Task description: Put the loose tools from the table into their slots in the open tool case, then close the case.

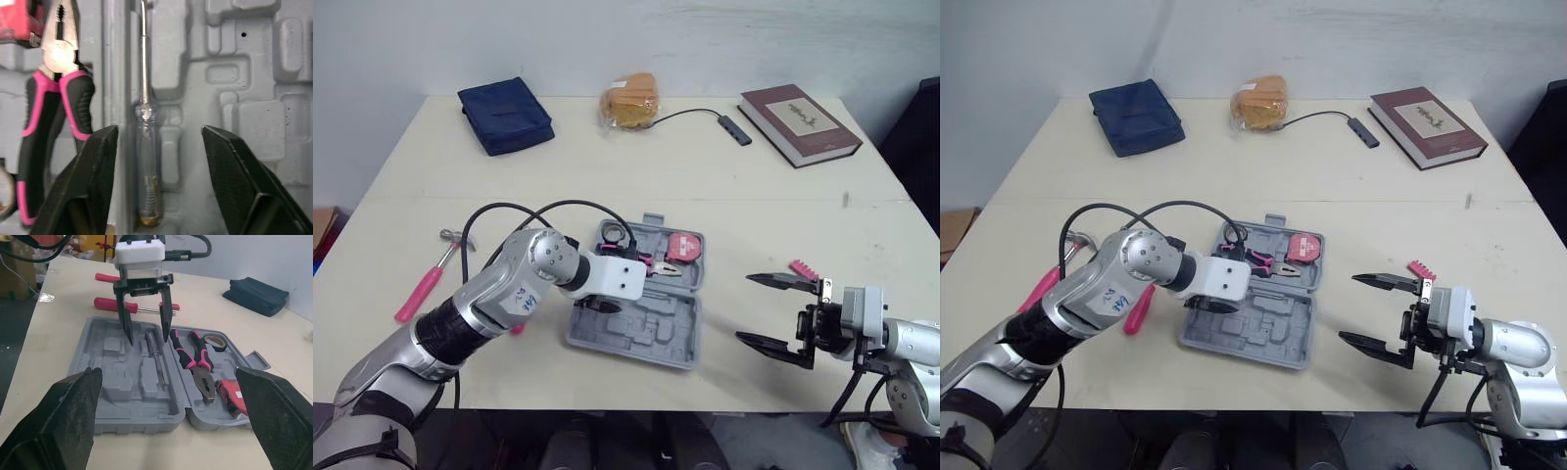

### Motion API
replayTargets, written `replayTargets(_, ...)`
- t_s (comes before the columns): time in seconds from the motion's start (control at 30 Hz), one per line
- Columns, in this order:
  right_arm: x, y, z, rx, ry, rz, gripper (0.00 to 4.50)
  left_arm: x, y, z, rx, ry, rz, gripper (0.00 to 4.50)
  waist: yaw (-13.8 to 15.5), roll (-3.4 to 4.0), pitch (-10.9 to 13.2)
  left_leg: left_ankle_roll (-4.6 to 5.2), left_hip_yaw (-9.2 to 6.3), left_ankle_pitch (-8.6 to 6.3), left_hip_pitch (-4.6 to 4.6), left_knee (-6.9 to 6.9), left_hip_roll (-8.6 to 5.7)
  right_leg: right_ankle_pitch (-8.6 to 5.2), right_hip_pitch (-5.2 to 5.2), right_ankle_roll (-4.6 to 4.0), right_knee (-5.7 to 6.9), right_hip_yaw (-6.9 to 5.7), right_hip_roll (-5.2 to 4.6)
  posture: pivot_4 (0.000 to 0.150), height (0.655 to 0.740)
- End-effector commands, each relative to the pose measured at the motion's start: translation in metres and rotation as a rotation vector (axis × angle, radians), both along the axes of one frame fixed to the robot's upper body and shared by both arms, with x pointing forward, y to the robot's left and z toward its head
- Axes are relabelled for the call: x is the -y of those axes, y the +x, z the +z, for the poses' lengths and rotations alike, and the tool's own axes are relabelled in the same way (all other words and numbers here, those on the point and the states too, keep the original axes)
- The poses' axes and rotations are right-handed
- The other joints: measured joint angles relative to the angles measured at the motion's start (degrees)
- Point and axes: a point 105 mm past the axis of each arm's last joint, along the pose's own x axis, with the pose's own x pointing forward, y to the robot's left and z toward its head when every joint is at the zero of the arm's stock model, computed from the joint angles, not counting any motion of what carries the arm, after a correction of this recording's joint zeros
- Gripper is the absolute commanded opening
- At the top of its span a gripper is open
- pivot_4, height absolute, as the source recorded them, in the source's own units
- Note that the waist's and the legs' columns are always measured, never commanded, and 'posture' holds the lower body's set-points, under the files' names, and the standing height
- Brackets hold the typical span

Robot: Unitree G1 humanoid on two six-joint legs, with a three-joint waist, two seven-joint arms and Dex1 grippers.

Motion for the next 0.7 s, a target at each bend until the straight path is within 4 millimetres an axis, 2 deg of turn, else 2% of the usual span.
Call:
replayTargets(0.03, 0.005, -0.005, 0.000, 0.011, 0.004, 0.015, 4.50, -0.006, -0.007, 0.019, 0.041, -0.006, -0.032, 2.48, -0.1, 0.00, 0.0, 0.00, 0.00, 0.00, 0.00, 0.00, 0.01, 0.00, 0.00, 0.00, 0.00, 0.00, 0.00, 0.150, 0.7400)
replayTargets(0.13, 0.007, -0.006, -0.001, 0.010, 0.002, 0.012, 4.50, -0.009, -0.004, 0.030, 0.072, -0.055, -0.028, 2.48, 0.0, 0.00, 0.0, 0.00, 0.00, 0.00, -0.01, 0.00, 0.00, 0.00, 0.00, 0.00, 0.02, 0.00, -0.02, 0.150, 0.7400)
replayTargets(0.23, 0.004, -0.006, -0.001, 0.009, 0.005, 0.012, 4.50, -0.002, 0.001, 0.039, 0.096, -0.219, -0.058, 2.48, 0.0, 0.00, 0.0, 0.02, 0.00, -0.01, 0.01, 0.03, 0.00, 0.00, 0.01, 0.00, 0.04, 0.00, -0.06, 0.150, 0.7400)
replayTargets(0.33, 0.001, -0.006, 0.000, 0.009, 0.010, 0.012, 4.50, 0.006, -0.001, 0.052, 0.083, -0.454, -0.119, 1.61, 0.1, 0.00, 0.0, 0.03, -0.02, -0.01, -0.01, 0.08, 0.01, 0.00, 0.00, 0.00, 0.09, -0.02, -0.16, 0.150, 0.7400)
replayTargets(0.4, 0.000, -0.005, 0.001, 0.009, 0.012, 0.010, 4.50, 0.006, -0.001, 0.056, 0.032, -0.591, -0.104, 0.71, 0.0, 0.00, 0.0, 0.02, -0.01, -0.01, -0.01, 0.09, 0.04, 0.00, 0.00, 0.00, 0.10, -0.02, -0.28, 0.150, 0.7400)
replayTargets(0.43, -0.002, -0.005, 0.003, 0.009, 0.013, 0.009, 4.50, 0.004, 0.000, 0.054, 0.016, -0.635, -0.101, 0.24, -0.1, 0.00, 0.0, 0.02, 0.00, -0.01, 0.00, 0.09, 0.04, 0.00, 0.00, 0.01, 0.12, -0.03, -0.28, 0.150, 0.7400)
replayTargets(0.47, -0.004, -0.004, 0.004, 0.010, 0.014, 0.008, 4.50, 0.003, -0.001, 0.051, -0.009, -0.671, -0.100, 0.04, -0.1, 0.00, 0.0, 0.01, 0.00, 0.00, 0.01, 0.09, 0.04, 0.00, -0.01, 0.01, 0.15, -0.02, -0.27, 0.150, 0.7400)
replayTargets(0.6, -0.009, -0.001, 0.009, 0.014, 0.019, 0.002, 4.50, 0.002, 0.003, 0.034, -0.091, -0.755, -0.019, 0.04, -0.2, 0.00, 0.0, -0.01, 0.02, 0.01, 0.07, 0.08, 0.03, 0.00, 0.00, 0.01, 0.21, -0.02, -0.15, 0.150, 0.7400)
replayTargets(0.7, -0.013, 0.001, 0.013, 0.016, 0.022, -0.001, 4.50, 0.000, 0.005, 0.014, -0.053, -0.686, -0.028, 0.04, -0.1, 0.00, 0.0, -0.01, 0.02, 0.01, 0.07, 0.09, 0.00, 0.00, 0.00, 0.01, 0.23, -0.02, -0.11, 0.150, 0.7400)
